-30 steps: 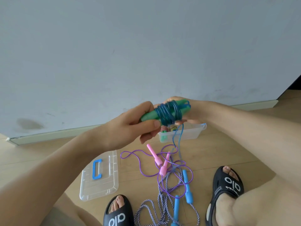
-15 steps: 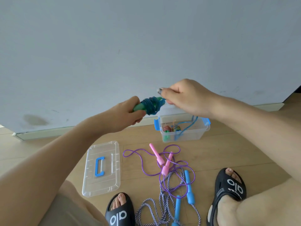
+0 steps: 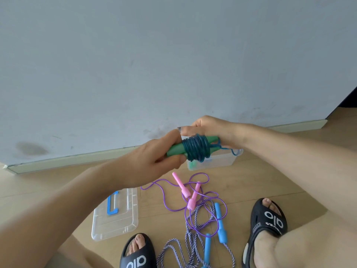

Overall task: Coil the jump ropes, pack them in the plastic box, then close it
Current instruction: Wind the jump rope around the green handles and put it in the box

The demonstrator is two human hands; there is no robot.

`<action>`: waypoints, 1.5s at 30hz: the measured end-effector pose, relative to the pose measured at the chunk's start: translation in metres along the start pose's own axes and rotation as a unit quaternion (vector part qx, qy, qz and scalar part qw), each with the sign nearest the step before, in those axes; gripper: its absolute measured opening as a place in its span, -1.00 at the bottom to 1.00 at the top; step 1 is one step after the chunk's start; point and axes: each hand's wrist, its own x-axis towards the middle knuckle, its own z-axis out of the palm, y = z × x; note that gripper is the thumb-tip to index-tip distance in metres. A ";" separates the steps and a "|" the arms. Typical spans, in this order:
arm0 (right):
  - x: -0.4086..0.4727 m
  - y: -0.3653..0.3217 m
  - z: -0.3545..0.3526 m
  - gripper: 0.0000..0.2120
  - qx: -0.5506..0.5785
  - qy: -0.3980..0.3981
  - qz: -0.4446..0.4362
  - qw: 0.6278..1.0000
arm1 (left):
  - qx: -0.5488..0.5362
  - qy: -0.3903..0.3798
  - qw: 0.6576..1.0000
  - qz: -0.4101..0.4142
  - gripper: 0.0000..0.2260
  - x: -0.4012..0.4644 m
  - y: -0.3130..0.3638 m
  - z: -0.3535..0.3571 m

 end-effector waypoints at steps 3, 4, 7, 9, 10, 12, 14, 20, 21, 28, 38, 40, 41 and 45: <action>0.000 0.003 0.007 -0.69 0.024 0.031 0.009 0.999 | -0.120 0.039 0.992 -0.009 -0.85 0.001 0.001 -0.003; 0.000 0.001 0.010 -0.68 0.014 0.048 0.012 0.999 | -0.142 0.062 0.988 -0.015 -0.85 0.003 0.000 -0.004; 0.000 -0.002 0.014 -0.66 0.014 0.091 0.041 0.995 | -0.200 0.142 0.967 -0.070 -0.83 0.011 -0.004 -0.005; -0.002 0.000 0.013 -0.57 -0.027 0.120 0.038 0.992 | -0.254 0.201 0.939 -0.113 -0.85 0.017 -0.008 -0.009; -0.004 0.001 0.013 -0.53 -0.057 0.135 0.036 0.989 | -0.285 0.235 0.919 -0.135 -0.85 0.019 -0.011 -0.013; -0.010 0.003 0.011 -0.49 -0.103 0.158 0.023 0.982 | -0.240 0.267 0.917 -0.172 -0.85 0.018 -0.021 -0.024; -0.016 -0.004 0.008 -0.51 -0.149 0.179 -0.011 0.972 | -0.091 0.216 0.950 -0.206 -0.85 0.013 -0.029 -0.030; -0.023 -0.033 -0.001 -0.48 -0.305 0.232 -0.131 0.914 | 0.082 0.064 0.982 -0.158 -0.85 0.014 -0.022 -0.019; -0.021 -0.032 -0.005 -0.47 -0.290 0.237 -0.140 0.916 | 0.081 0.043 0.986 -0.136 -0.85 0.014 -0.020 -0.019; -0.007 -0.018 -0.007 -0.45 -0.114 0.097 -0.111 0.983 | 0.109 0.003 0.993 -0.043 -0.87 0.004 -0.002 -0.011; -0.010 -0.001 0.002 -0.54 -0.037 -0.061 0.062 0.996 | 0.199 0.050 0.977 0.056 -0.88 -0.002 -0.010 0.000; -0.012 -0.001 0.002 -0.47 -0.037 -0.090 0.081 0.992 | 0.254 0.056 0.962 0.079 -0.89 -0.001 -0.009 -0.002; -0.013 -0.002 0.002 -0.49 -0.034 -0.089 0.083 0.992 | 0.278 0.060 0.955 0.083 -0.89 0.000 -0.009 -0.003; -0.014 -0.006 0.009 -0.56 -0.048 -0.047 0.058 0.996 | 0.311 0.069 0.947 0.047 -0.83 0.004 -0.004 -0.005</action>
